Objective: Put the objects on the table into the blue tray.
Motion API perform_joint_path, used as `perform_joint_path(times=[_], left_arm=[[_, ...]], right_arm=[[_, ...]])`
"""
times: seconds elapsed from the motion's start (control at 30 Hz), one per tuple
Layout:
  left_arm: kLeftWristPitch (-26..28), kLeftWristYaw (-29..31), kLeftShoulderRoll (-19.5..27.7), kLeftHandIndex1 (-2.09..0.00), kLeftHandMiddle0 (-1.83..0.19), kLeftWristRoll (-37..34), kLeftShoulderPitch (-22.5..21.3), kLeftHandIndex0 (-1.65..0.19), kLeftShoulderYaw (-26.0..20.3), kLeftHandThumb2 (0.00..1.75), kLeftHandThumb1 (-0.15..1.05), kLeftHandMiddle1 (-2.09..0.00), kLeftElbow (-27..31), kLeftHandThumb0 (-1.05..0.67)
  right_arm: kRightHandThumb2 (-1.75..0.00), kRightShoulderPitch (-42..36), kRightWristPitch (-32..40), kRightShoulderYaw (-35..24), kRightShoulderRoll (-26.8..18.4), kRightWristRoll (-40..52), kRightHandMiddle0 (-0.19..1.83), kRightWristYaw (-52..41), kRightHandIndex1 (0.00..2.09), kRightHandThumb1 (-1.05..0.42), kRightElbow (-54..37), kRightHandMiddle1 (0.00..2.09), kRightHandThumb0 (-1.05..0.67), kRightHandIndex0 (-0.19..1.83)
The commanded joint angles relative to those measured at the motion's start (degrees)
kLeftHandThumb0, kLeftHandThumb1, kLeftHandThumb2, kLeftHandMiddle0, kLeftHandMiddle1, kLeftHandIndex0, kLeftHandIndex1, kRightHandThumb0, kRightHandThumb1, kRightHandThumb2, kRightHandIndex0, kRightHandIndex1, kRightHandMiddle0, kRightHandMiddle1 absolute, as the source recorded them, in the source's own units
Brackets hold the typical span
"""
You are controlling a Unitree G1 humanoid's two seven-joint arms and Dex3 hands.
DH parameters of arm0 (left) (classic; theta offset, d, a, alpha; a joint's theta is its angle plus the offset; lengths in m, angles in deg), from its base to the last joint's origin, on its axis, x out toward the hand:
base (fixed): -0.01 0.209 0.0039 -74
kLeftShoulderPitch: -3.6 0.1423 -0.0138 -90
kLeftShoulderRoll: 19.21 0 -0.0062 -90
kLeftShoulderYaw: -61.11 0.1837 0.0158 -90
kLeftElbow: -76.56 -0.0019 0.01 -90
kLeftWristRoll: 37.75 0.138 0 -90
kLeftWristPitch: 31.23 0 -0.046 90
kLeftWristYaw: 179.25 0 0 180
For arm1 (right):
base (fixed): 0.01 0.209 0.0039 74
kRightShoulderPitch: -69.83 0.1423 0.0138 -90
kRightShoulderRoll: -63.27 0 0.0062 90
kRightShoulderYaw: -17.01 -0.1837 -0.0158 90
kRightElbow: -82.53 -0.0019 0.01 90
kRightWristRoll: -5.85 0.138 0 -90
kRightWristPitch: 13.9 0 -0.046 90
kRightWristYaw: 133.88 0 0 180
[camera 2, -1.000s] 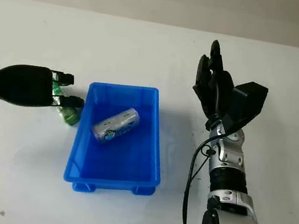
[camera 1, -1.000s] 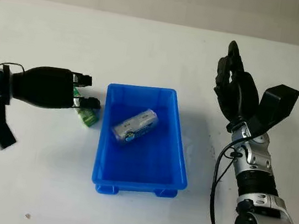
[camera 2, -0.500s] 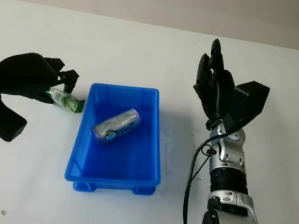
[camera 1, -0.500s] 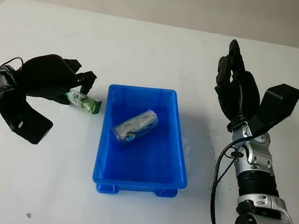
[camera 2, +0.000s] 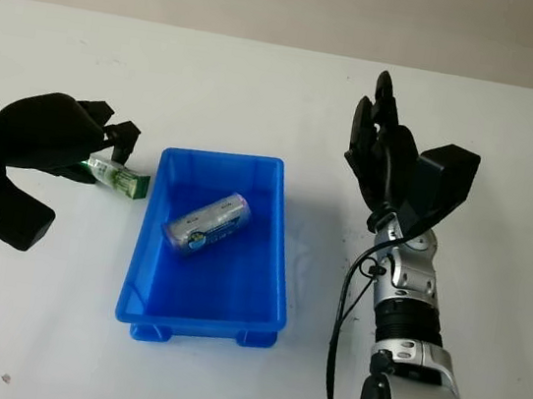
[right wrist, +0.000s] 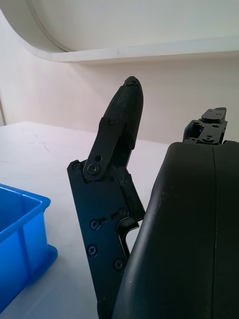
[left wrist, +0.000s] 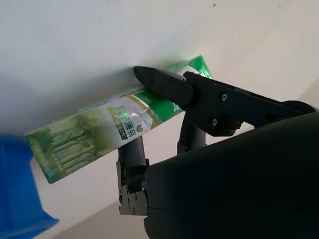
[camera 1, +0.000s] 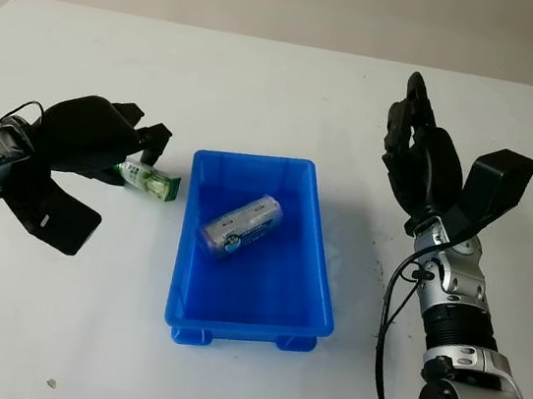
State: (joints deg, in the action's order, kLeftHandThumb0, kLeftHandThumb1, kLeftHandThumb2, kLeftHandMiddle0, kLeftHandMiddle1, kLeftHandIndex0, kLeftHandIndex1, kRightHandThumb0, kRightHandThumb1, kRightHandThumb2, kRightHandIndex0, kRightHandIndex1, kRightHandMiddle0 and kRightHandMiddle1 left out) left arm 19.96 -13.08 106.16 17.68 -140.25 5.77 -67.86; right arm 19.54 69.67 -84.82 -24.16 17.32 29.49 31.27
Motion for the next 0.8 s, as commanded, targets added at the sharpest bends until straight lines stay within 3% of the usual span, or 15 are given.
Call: perform_joint_path(times=[0.0,0.13,0.17,0.2,0.27,0.37,0.47,0.57,0.67,0.77], left_arm=[[1.2,-0.5,-0.5,-1.61,-0.16,-0.9,-0.9,-0.14,-1.8,0.09,1.05,-2.08,1.5,-0.31],[2.0,-3.0,0.2,-1.41,-0.21,-0.6,-2.8,-0.26,-3.6,0.06,1.04,-2.09,2.6,-0.31],[2.3,-3.0,0.6,-1.52,-0.19,-0.2,-3.4,-0.22,-3.8,0.08,1.04,-2.09,3.0,-0.31],[2.6,-3.0,0.8,-1.85,-0.17,-0.1,-3.8,-0.09,-4.1,0.13,1.05,-2.09,3.5,-0.33],[3.3,-4.3,1.4,-2.01,-0.18,0.8,-4.4,-0.03,-4.4,0.15,1.05,-2.09,4.6,-0.34],[5.8,-5.2,2.7,-1.68,-0.19,3.8,-5.0,-0.12,-4.4,0.14,1.05,-1.99,7.4,-0.34],[6.0,-6.1,3.2,-1.62,-0.18,3.0,-5.0,-0.15,-6.0,0.08,1.04,-2.02,8.9,-0.30],[5.9,-9.5,3.6,-1.38,-0.20,3.6,-5.6,-0.25,-7.0,0.05,1.00,-1.87,9.6,-0.28],[6.2,-11.8,4.2,-1.65,-0.23,5.1,-6.2,-0.12,-7.3,0.10,1.04,-1.74,11.3,-0.32],[6.7,-13.5,4.3,-1.56,-0.30,5.6,-6.3,-0.22,-8.2,0.06,1.02,-1.80,13.5,-0.32]], right_arm=[[-0.68,0.9,-0.6,-0.1,-0.5,-0.2,-0.19,-0.1,0.00,-1.05,0.7,0.00,-0.63,-0.19],[-0.68,1.1,-1.8,0.1,-0.5,-0.5,-0.19,-0.3,0.00,-1.05,1.8,0.00,-0.63,-0.19],[-0.69,1.2,-2.3,0.2,-0.5,-0.5,-0.19,-0.6,0.00,-1.05,2.1,0.00,-0.62,-0.19],[-0.69,1.3,-2.6,0.2,-0.5,-0.6,-0.19,-0.7,0.00,-1.05,2.5,0.00,-0.62,-0.19],[-0.69,1.4,-3.2,0.2,-0.6,-0.6,-0.19,-0.9,0.00,-1.05,3.0,0.00,-0.63,-0.19],[-0.69,1.4,-3.2,0.2,-0.6,-0.7,-0.19,-1.0,0.00,-1.05,3.1,0.00,-0.63,-0.19],[-0.68,1.3,-2.8,0.2,-0.6,-0.8,-0.19,-1.0,0.00,-1.05,2.8,0.00,-0.64,-0.19],[-0.69,1.3,-3.2,0.2,-0.6,-0.6,-0.19,-1.5,0.00,-1.05,3.0,0.00,-0.64,-0.19],[-0.68,1.3,-3.0,0.2,-0.5,-0.6,-0.19,-1.7,0.00,-1.05,3.0,0.00,-0.65,-0.19],[-0.68,1.4,-3.0,0.2,-0.5,-0.7,-0.19,-1.7,0.00,-1.05,3.3,0.00,-0.66,-0.19]])
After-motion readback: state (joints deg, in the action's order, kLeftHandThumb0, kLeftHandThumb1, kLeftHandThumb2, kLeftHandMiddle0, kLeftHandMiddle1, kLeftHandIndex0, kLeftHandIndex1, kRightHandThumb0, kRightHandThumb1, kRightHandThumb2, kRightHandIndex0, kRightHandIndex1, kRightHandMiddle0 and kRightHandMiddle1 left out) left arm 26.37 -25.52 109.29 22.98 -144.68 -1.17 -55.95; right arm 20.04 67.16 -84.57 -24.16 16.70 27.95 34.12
